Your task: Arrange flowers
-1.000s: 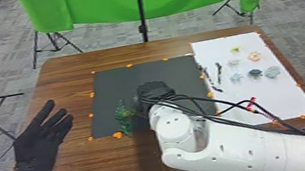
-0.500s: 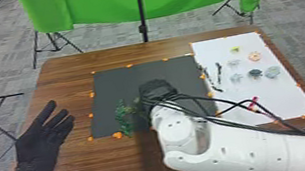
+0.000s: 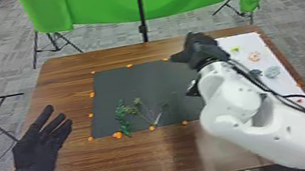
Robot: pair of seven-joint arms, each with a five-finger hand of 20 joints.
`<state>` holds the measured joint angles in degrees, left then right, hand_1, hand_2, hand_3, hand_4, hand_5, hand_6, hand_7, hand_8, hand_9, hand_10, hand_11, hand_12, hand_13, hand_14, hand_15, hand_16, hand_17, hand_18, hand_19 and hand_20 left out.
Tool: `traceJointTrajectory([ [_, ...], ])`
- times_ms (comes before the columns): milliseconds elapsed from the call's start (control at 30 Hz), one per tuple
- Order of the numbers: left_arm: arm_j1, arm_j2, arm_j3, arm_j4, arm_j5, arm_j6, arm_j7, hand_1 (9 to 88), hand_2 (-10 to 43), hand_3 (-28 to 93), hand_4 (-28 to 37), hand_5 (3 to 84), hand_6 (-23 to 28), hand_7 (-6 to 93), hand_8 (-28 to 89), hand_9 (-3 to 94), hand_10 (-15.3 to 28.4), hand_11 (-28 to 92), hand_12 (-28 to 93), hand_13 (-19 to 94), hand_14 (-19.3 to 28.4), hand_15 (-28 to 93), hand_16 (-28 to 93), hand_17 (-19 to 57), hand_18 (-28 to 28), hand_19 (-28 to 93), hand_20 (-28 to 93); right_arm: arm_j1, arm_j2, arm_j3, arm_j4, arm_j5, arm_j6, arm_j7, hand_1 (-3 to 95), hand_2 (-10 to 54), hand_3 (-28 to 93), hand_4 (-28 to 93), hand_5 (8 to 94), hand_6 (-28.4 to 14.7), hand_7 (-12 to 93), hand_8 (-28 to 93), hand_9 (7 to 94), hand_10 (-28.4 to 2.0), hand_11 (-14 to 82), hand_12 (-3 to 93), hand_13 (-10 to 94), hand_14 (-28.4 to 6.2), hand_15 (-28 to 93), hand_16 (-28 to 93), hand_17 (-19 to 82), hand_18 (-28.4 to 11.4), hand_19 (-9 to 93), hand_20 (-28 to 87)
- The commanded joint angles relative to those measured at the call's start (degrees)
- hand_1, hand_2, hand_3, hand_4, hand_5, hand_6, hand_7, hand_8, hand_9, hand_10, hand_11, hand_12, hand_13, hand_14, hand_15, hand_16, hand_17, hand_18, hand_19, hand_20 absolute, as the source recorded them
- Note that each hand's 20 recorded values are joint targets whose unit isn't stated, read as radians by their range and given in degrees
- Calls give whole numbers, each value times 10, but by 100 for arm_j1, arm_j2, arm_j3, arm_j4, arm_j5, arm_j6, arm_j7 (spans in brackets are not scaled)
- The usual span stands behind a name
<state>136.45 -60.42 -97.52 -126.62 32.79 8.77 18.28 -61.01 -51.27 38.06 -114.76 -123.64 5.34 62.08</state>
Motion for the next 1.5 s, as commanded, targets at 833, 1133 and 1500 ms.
traceJointTrajectory([
  [833, 11, -75, 116, 33, 14, -18, -62, 226, 51, 824, -246, 366, 85, 115, -97, 351, 208, 218, 102, 230, 284, 491, -87, -111, 275, 556, 15, 480, -167, -804, 1980, 647, -894, 779, 347, -81, 696, -244, 643, -76, 102, -104, 786, -169, 366, 183, 765, -113, 683, 163, 458, -240, 932, 176],
  [1133, -39, 10, 168, 46, -44, 24, -27, 230, 51, 823, -244, 366, 85, 115, -97, 351, 208, 220, 102, 230, 284, 492, -87, -111, 275, 555, 13, 727, -565, -1297, 2453, 615, -1397, 822, 365, -95, 669, -252, 684, -69, 107, -103, 805, -156, 384, 185, 771, -112, 690, 167, 458, -241, 932, 183],
  [1500, 29, 8, 110, 19, -74, 90, 2, 230, 51, 825, -242, 368, 86, 114, -98, 352, 208, 220, 102, 230, 284, 493, -88, -111, 274, 555, 13, 550, -110, -1511, 2515, 35, -741, 755, 585, -95, 662, -282, 892, -30, 185, 71, 933, -100, 374, 222, 854, -71, 669, 202, 507, -218, 932, 293],
])
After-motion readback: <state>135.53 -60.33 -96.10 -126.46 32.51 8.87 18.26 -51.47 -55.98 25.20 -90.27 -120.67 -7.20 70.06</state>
